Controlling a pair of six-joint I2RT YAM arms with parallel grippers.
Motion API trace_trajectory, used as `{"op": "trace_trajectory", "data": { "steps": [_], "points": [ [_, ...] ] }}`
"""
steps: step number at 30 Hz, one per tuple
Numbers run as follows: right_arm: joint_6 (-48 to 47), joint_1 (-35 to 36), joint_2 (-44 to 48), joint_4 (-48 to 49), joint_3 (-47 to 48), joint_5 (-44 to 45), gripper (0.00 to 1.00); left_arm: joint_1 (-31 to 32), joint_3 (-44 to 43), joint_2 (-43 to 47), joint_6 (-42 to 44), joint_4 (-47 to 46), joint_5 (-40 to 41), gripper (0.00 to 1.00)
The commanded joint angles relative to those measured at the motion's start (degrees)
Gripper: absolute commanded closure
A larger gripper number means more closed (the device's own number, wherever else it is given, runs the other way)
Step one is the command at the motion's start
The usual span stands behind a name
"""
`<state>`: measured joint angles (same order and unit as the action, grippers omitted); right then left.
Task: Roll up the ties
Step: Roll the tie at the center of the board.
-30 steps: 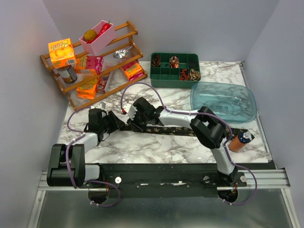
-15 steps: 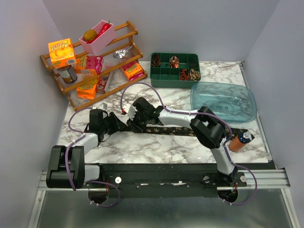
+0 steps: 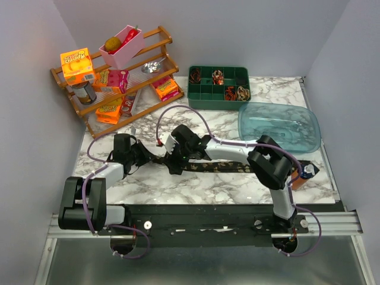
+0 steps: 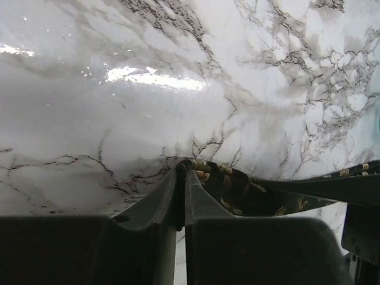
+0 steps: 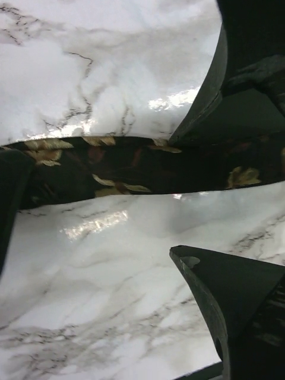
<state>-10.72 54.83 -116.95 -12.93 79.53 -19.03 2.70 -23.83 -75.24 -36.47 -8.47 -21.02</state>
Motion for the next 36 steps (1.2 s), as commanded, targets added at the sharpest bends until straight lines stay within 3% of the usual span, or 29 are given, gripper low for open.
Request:
{"op": "trace_trajectory", "data": {
  "steps": [1, 10, 13, 17, 20, 36],
  "points": [
    [3.4, 0.5, 6.6, 2.6, -2.0, -0.1, 0.22, 0.3, -2.0, 2.6, 1.1, 1.1, 1.7, 0.88],
    [10.3, 0.6, 5.1, 6.6, 1.3, 5.4, 0.38, 0.6, -3.3, 6.6, 1.8, 6.9, 5.2, 0.89],
    [10.6, 0.5, 2.6, 6.7, 3.3, 5.4, 0.52, 0.7, -3.9, 6.4, 1.8, 8.4, 6.3, 0.89],
    [10.5, 0.5, -1.3, 5.5, 6.2, 7.1, 0.81, 0.8, -4.8, 6.5, 1.6, 10.0, 6.6, 0.89],
    [12.1, 0.5, -3.1, 5.4, 7.7, 6.5, 0.9, 1.0, -5.1, 7.1, 1.6, 10.8, 7.1, 0.89],
    [12.9, 0.5, -7.7, 4.9, 9.7, 2.1, 0.95, 1.6, -5.8, 9.8, 0.7, 11.4, 7.0, 0.89]
  ]
}}
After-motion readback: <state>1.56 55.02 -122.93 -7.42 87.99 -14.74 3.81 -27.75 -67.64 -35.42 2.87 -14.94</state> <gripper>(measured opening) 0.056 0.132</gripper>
